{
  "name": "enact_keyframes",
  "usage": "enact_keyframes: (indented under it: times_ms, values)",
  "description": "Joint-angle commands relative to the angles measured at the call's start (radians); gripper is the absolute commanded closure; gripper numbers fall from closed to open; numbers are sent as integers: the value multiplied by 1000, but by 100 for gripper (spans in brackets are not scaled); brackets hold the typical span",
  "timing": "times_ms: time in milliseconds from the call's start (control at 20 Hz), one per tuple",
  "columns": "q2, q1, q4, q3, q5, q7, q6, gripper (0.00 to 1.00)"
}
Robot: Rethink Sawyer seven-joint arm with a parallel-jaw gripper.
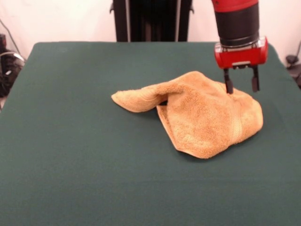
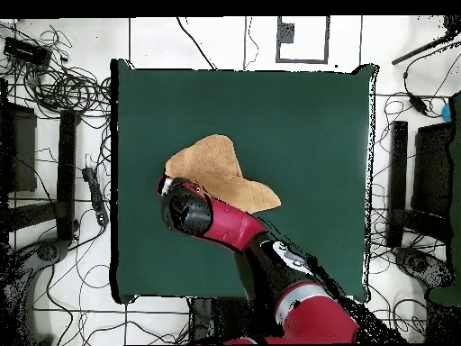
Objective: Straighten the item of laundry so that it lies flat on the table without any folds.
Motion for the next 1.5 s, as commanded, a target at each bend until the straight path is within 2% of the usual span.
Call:
enact_keyframes:
  times_ms: [50, 200, 550, 800, 1100, 1500]
  values:
    - [70, 25, 51, 106, 36, 276, -40, 0]
    - [58, 31, 44, 87, 34, 255, -11, 0]
    - [-39, 103, -22, -58, 40, 181, 197, 0]
    - [-83, 129, -90, -141, 5, 140, 321, 0]
    - [-91, 150, -178, -219, -67, 94, 421, 0]
    - [-64, 111, -266, -236, -155, 50, 471, 0]
